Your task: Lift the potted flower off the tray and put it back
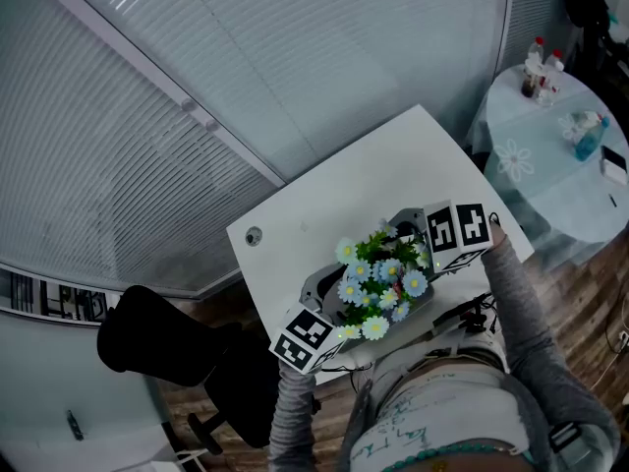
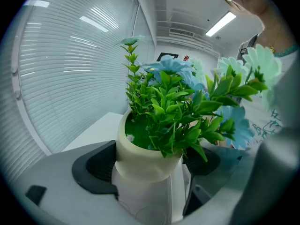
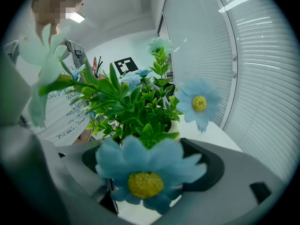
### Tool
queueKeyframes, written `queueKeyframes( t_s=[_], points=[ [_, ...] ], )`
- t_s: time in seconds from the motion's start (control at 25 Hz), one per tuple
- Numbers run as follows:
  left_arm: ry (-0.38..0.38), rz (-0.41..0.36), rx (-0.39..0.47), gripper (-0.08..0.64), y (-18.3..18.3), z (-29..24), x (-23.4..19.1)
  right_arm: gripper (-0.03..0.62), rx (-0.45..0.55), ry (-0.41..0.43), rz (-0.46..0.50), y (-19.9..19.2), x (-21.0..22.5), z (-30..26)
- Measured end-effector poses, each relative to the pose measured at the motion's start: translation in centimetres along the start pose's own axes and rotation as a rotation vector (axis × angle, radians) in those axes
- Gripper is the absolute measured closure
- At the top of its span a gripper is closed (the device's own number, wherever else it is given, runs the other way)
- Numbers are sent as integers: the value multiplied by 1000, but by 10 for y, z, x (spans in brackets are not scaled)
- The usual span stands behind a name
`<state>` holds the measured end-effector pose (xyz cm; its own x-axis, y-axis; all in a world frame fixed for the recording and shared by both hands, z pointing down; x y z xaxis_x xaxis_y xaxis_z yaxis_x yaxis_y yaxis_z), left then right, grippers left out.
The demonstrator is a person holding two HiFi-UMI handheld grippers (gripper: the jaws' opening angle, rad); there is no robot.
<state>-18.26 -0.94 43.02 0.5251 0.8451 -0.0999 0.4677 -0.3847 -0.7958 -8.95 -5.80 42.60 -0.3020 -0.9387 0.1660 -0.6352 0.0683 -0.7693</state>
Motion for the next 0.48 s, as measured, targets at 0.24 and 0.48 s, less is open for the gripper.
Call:
queueKeyframes(
  t_s=[0.24,0.48],
  points=[
    [7,2,5,114,-1,1,4,210,-6,5,6,0,-3,-1],
    [14,-1,-1,114,-2,-1,7,210,-12,7,12,-2,-5,-1]
  ],
)
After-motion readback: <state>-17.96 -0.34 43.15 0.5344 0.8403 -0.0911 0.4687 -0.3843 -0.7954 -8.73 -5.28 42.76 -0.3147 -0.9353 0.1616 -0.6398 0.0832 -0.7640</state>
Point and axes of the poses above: the fingertips, and each gripper's own axes: z backward along the fingers, x to its right, y out of its top, the point moved 5 cm from there along z, backward along the fingers, and after that the axes turned 2 degrees about y, right-handed, at the moved point
